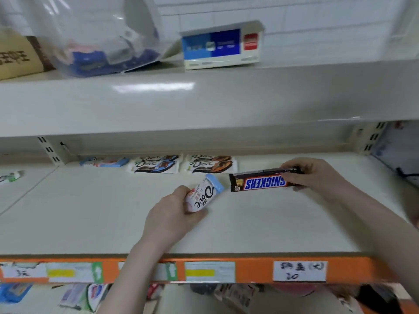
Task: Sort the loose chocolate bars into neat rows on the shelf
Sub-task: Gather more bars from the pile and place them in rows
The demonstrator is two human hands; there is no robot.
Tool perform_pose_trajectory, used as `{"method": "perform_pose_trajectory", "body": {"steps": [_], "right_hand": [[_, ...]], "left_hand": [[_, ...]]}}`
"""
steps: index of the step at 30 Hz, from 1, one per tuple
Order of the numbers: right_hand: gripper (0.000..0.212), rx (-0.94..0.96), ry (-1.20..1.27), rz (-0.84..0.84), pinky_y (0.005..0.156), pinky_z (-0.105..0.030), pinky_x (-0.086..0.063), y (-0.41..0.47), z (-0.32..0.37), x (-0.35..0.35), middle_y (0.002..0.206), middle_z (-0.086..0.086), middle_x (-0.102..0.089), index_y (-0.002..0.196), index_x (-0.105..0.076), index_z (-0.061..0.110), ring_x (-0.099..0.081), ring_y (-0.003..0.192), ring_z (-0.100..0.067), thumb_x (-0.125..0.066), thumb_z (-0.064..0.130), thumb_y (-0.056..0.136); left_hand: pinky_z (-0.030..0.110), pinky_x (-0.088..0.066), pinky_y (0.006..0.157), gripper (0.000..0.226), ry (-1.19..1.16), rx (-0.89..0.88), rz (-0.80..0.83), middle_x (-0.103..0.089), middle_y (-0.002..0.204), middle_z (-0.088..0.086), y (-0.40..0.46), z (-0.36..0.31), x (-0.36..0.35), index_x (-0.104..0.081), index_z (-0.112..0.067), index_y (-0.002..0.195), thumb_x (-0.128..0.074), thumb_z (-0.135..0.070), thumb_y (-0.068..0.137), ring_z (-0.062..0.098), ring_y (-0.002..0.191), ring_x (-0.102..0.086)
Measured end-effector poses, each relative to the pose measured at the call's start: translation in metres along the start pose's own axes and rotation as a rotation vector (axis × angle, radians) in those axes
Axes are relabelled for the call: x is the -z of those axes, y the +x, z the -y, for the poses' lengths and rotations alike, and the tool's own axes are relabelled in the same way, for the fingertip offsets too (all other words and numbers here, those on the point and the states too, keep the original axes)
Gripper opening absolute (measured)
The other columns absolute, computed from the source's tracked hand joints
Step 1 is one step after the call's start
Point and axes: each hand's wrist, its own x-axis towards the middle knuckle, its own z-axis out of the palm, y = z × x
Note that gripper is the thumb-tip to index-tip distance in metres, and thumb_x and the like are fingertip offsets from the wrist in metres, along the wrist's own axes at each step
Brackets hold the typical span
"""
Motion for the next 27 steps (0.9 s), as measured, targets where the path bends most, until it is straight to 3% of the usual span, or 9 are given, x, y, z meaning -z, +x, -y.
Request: {"method": "perform_pose_trajectory", "body": {"steps": [4,6,9,12,15,21,24,27], "right_hand": [[0.014,0.131,-0.062,-0.037,0.056,-0.01,-0.049,-0.004,-0.007,0.026,0.077,-0.011,-0.064,0.092,-0.067,0.0,-0.057,0.062,-0.01,-0.062,-0.006,0.08],[0.017,0.201,-0.117,-0.034,0.054,-0.007,-0.038,-0.005,-0.01,0.03,0.071,-0.003,-0.063,0.082,-0.069,0.007,-0.051,0.059,-0.004,-0.066,-0.008,0.076],[0.025,0.187,-0.118,0.042,0.061,-0.009,-0.039,-0.007,-0.017,0.032,0.076,-0.002,-0.066,0.075,-0.069,0.017,-0.054,0.065,-0.004,-0.073,-0.007,0.07],[0.022,0.127,-0.157,0.115,0.069,-0.01,-0.043,-0.01,-0.024,0.033,0.088,-0.003,-0.069,0.079,-0.07,0.017,-0.062,0.077,-0.007,-0.077,-0.001,0.067],[0.032,0.08,-0.222,0.176,0.071,-0.003,-0.043,-0.015,-0.029,0.029,0.093,0.003,-0.069,0.084,-0.066,0.025,-0.062,0.081,0.002,-0.078,0.0,0.067],[0.053,0.04,-0.274,0.2,0.076,-0.007,-0.045,-0.015,-0.03,0.021,0.101,0.002,-0.06,0.112,-0.056,0.028,-0.06,0.093,-0.01,-0.074,-0.001,0.071],[0.052,0.019,-0.364,0.203,0.088,-0.023,-0.046,-0.011,-0.031,0.018,0.103,0.001,-0.058,0.117,-0.059,0.024,-0.057,0.097,-0.013,-0.078,0.01,0.07],[0.038,0.065,-0.479,0.22,0.08,-0.018,-0.043,-0.006,-0.027,0.014,0.097,0.006,-0.057,0.106,-0.066,0.026,-0.055,0.089,-0.006,-0.077,0.017,0.071]], "left_hand": [[0.029,-0.034,0.059,0.033,0.005,0.031,-0.019,-0.055,0.079,-0.007,-0.002,-0.027,-0.019,-0.048,-0.028,0.094,-0.068,-0.047,0.075,0.023,0.083,-0.057],[0.029,-0.035,0.06,0.035,0.023,0.047,-0.034,-0.057,0.081,-0.007,-0.002,-0.034,-0.023,-0.049,-0.027,0.095,-0.068,-0.048,0.075,0.024,0.085,-0.058],[0.029,-0.035,0.059,0.033,0.052,0.057,-0.056,-0.058,0.082,-0.006,-0.001,-0.038,-0.023,-0.047,-0.027,0.092,-0.066,-0.048,0.075,0.024,0.083,-0.058],[0.029,-0.035,0.058,0.035,0.066,0.054,-0.056,-0.061,0.085,-0.004,0.003,-0.039,-0.021,-0.049,-0.025,0.095,-0.066,-0.048,0.075,0.023,0.082,-0.058],[0.029,-0.036,0.06,0.036,0.082,0.05,-0.046,-0.061,0.087,-0.003,0.007,-0.039,-0.023,-0.05,-0.023,0.097,-0.066,-0.048,0.076,0.025,0.085,-0.058],[0.031,-0.039,0.063,0.037,0.081,0.034,-0.013,-0.062,0.089,-0.001,0.017,-0.037,-0.025,-0.05,-0.024,0.099,-0.066,-0.049,0.075,0.027,0.088,-0.058],[0.031,-0.038,0.063,0.038,0.081,0.026,-0.004,-0.063,0.092,0.0,0.022,-0.035,-0.027,-0.05,-0.024,0.101,-0.066,-0.048,0.076,0.027,0.09,-0.058],[0.03,-0.036,0.062,0.038,0.087,0.014,0.008,-0.063,0.092,0.0,0.024,-0.035,-0.029,-0.051,-0.023,0.102,-0.066,-0.046,0.077,0.026,0.089,-0.058]]}}
